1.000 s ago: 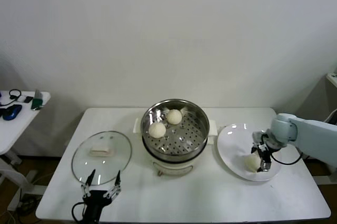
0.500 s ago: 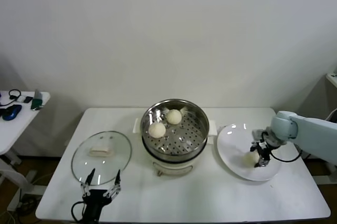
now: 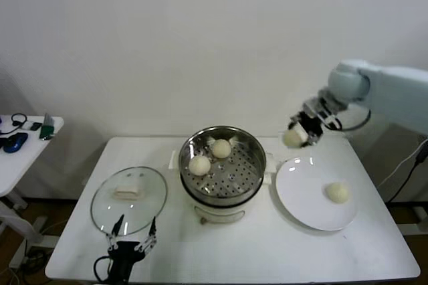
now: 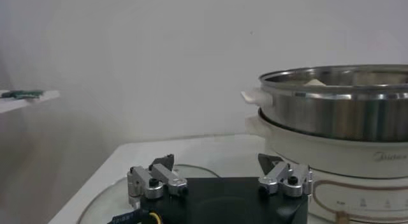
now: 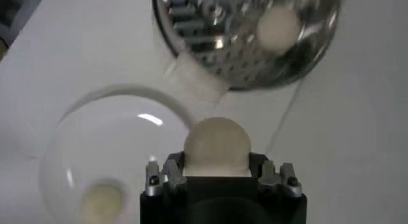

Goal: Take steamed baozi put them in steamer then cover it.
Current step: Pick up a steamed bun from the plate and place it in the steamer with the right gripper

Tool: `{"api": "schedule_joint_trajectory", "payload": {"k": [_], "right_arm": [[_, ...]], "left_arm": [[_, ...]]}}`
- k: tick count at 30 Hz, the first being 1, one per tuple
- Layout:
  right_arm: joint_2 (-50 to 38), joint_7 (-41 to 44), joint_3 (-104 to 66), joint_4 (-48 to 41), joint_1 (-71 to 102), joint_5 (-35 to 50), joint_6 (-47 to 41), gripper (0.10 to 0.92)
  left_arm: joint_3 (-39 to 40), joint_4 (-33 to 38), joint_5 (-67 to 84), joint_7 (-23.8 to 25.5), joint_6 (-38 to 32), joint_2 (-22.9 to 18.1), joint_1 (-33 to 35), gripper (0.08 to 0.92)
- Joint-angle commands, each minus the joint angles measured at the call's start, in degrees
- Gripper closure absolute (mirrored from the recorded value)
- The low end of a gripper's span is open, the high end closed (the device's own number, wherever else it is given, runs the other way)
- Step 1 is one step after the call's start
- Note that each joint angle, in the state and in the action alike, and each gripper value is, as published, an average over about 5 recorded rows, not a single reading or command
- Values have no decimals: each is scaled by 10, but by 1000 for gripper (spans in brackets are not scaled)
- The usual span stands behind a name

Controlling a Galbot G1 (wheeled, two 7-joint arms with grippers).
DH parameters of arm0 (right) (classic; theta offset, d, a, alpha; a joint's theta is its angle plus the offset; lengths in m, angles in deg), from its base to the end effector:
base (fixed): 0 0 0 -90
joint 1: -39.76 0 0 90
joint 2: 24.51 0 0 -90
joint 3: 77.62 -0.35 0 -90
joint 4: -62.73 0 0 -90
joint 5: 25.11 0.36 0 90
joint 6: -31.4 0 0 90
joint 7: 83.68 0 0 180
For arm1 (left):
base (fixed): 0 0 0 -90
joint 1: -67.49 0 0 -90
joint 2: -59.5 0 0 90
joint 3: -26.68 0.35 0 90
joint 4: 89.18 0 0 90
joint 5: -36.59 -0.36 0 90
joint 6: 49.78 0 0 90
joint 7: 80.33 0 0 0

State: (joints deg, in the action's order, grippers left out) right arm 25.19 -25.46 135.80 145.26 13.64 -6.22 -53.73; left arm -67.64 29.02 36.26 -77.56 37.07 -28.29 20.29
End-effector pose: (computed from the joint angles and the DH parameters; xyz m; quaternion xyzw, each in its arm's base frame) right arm 0.5313 -0.0294 0.0416 0.5693 -0.3980 0.6929 0.1933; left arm 0.1106 0.0308 -0.3462 -0.0060 -0.9942 -0.0385 0.1000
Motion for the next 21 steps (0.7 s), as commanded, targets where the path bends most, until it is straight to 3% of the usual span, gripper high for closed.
{"api": "schedule_joint_trajectory", "payload": {"k": [1,8,21], "right_arm": [[138,-6,-27,161,-79,-52,75,374],[202,-32,-21,180,40,-159,70,375],[232,-50,-6,67,162,-237,52,377]], "left_arm": [[-2,3,-1,0,0,-1,2,177],[-5,6,0,0,1,-5,3,177],[-12,10,10,-1,-2,-4,10,177]]}}
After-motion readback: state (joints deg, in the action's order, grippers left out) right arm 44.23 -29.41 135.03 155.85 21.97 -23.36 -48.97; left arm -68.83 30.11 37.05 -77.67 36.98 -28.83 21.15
